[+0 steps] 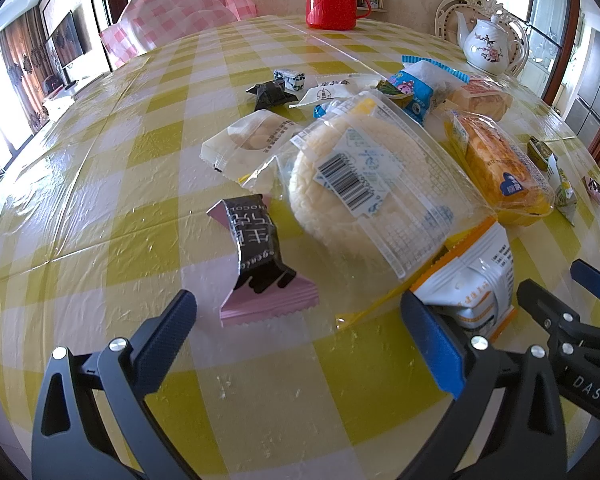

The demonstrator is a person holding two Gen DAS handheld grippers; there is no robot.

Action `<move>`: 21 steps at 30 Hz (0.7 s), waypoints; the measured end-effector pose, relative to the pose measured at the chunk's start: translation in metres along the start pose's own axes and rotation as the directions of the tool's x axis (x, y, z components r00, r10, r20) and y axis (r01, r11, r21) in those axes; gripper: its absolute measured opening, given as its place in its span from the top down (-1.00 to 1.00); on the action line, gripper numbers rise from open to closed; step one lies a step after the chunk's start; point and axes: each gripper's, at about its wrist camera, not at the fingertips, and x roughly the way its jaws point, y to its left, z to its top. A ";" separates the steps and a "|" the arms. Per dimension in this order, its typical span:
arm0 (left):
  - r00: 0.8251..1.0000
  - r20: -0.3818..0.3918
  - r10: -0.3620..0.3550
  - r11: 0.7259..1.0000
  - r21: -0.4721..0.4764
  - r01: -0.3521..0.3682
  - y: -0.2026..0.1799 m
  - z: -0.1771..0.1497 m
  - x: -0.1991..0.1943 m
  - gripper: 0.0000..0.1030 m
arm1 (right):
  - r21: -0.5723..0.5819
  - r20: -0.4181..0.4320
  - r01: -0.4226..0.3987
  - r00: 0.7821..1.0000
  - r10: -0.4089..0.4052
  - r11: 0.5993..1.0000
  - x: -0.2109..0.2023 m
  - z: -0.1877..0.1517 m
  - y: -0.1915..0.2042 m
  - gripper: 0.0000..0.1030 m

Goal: Organize snacks

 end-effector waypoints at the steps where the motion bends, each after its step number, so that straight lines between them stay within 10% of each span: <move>1: 1.000 0.000 0.000 1.000 0.000 0.000 0.000 0.000 0.000 -0.97 | 0.000 0.000 0.000 1.000 0.000 1.000 0.000 0.000 0.000 -0.70; 21: 1.000 -0.001 0.004 1.000 -0.003 -0.004 -0.001 -0.004 -0.002 -0.97 | -0.030 -0.002 -0.023 1.000 0.023 0.999 0.000 0.001 0.001 -0.70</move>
